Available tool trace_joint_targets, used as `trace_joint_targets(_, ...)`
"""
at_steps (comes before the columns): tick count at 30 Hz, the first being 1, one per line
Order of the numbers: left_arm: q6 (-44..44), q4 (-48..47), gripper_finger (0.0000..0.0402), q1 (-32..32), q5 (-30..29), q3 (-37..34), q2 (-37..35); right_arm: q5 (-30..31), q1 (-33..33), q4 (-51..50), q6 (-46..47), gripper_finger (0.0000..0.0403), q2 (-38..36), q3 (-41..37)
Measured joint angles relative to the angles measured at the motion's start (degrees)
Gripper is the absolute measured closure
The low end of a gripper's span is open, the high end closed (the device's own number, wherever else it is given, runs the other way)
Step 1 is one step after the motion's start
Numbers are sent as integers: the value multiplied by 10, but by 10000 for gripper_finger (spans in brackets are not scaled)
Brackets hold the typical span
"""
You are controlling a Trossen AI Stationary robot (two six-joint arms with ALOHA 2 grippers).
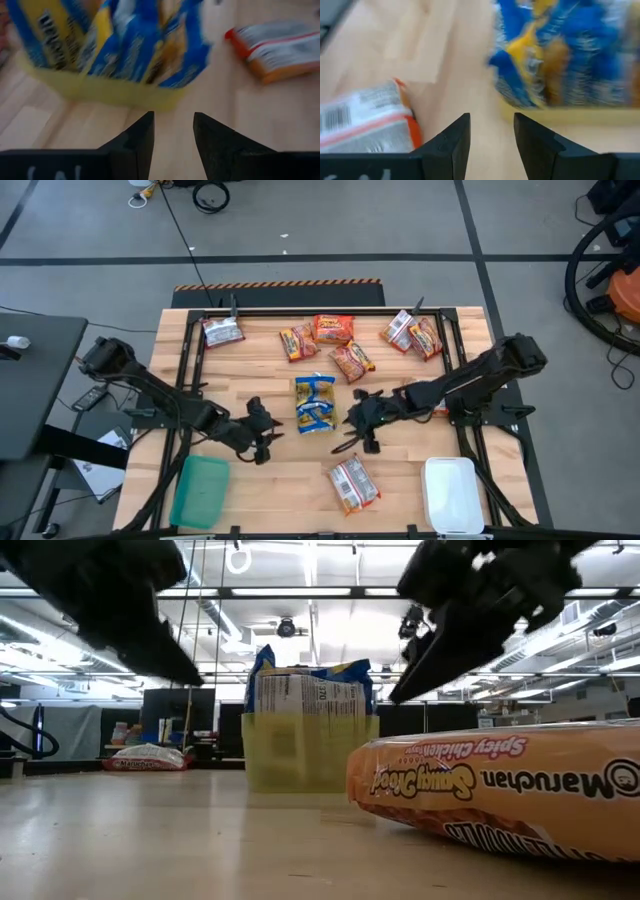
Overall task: Sort Maruchan noodles
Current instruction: Put the red noodle pack into the white bin
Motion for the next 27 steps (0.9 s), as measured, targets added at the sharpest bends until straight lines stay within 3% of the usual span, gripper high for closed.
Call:
trace_joint_targets(2, 8, 48, 260, -9, 17, 0, 0, 60, -8, -82, -33, 246, -25, 17)
trace_joint_targets(4, 18, 93, 260, -21, 19, 0, 0, 172, -19, -145, -68, 246, -42, 20)
trace_joint_targets(6, 35, 137, 260, -33, 15, 1, 3, 287, -40, -165, -100, 246, -44, 18)
trace_joint_targets(8, 59, 146, 260, -43, 5, 1, 4, 343, -77, -153, -124, 245, -44, 6)
trace_joint_targets(14, 77, 97, 260, -44, 0, 1, 4, 199, -174, -141, -139, 215, -26, -26)
trace_joint_targets(17, 49, 74, 260, -44, 0, 0, 4, 166, -186, -126, -151, 181, -12, -31)
trace_joint_targets(22, 35, 66, 260, -44, -10, 0, 4, 211, -186, -56, -236, 131, 32, -45)
trace_joint_targets(27, 34, 62, 260, -43, -17, 0, 4, 273, -178, -3, -275, 136, 82, -53)
